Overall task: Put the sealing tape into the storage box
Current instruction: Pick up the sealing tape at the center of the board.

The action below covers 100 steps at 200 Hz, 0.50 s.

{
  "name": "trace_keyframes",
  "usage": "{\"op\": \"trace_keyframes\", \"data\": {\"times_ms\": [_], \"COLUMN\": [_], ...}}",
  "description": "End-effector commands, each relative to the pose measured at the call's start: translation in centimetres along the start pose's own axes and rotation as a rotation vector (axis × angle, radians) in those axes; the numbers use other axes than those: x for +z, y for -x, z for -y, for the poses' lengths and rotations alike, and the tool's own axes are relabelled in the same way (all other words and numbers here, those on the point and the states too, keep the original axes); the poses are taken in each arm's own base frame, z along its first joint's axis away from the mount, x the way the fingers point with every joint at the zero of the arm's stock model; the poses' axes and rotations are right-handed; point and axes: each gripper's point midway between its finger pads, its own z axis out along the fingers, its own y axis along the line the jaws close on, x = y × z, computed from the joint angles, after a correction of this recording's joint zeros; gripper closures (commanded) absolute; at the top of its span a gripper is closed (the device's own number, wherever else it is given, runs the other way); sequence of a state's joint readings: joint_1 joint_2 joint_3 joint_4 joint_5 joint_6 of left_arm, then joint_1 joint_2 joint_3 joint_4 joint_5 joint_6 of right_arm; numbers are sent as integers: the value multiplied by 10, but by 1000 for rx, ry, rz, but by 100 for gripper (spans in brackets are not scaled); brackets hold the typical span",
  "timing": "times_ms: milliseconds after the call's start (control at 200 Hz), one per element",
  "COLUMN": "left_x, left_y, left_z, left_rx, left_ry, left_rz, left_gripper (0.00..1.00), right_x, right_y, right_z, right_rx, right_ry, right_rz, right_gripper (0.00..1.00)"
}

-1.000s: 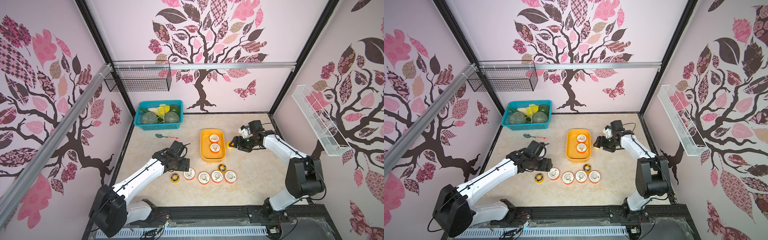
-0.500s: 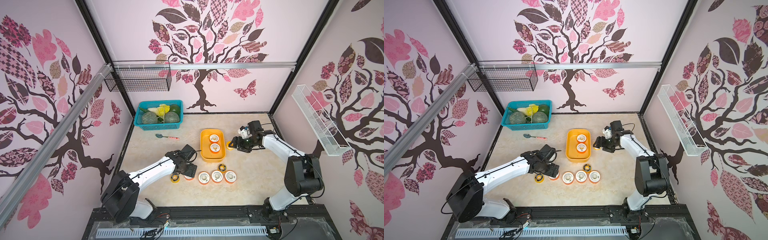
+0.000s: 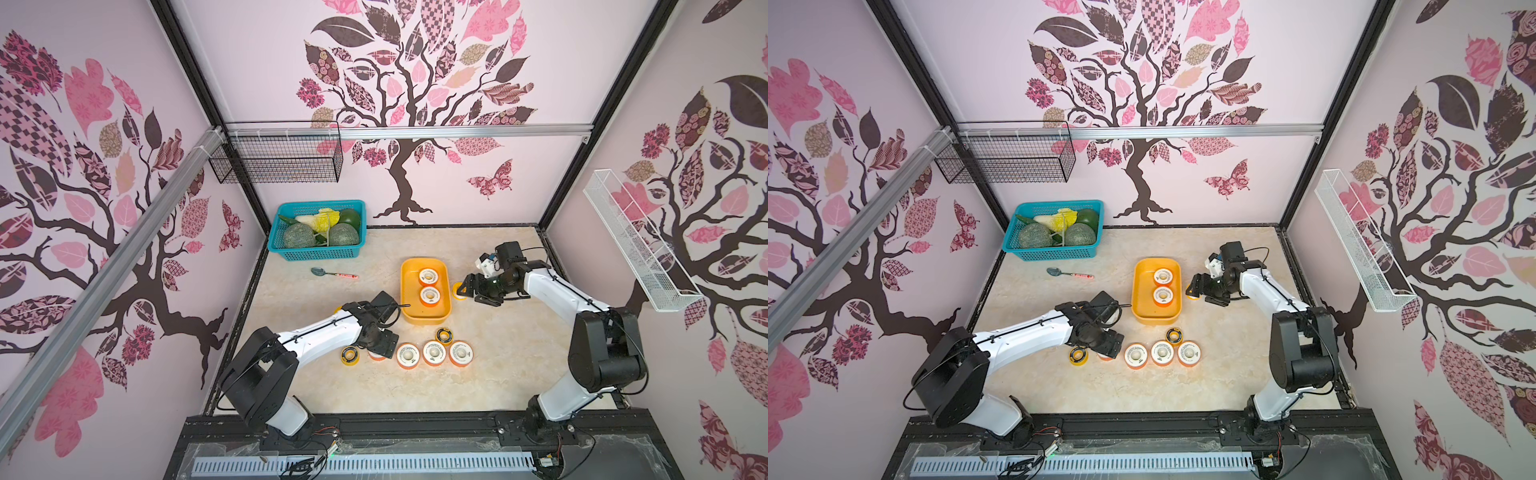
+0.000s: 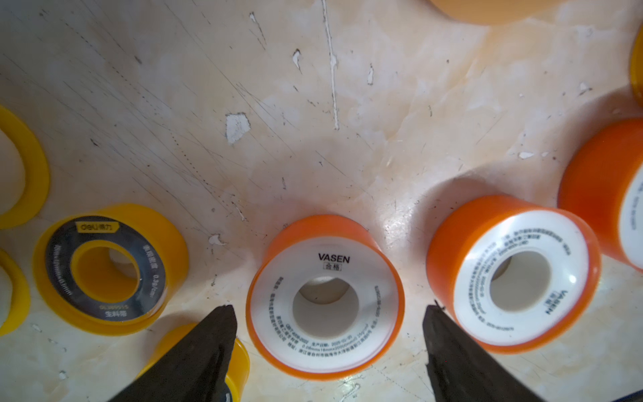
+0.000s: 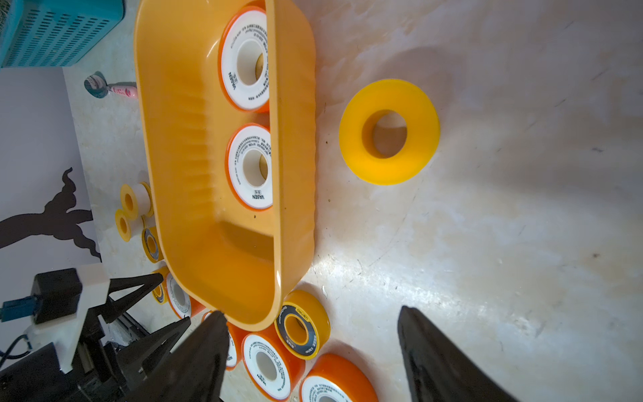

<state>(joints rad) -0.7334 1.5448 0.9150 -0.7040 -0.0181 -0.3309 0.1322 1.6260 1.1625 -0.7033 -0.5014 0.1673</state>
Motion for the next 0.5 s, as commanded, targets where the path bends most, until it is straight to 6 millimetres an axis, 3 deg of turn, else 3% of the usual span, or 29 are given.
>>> {"op": "trace_keyframes", "data": {"times_ms": [0, 495], "left_x": [-3, 8], "left_y": [12, 8], "left_z": [2, 2], "left_rx": [16, 13], "left_ry": [12, 21], "left_rz": [30, -1], "left_gripper": [10, 13], "right_x": [1, 2], "right_y": [3, 0], "right_z": [0, 1], "right_rx": [-4, 0], "right_ry": [6, 9], "right_rz": [-7, -20], "right_gripper": [19, 18]}}
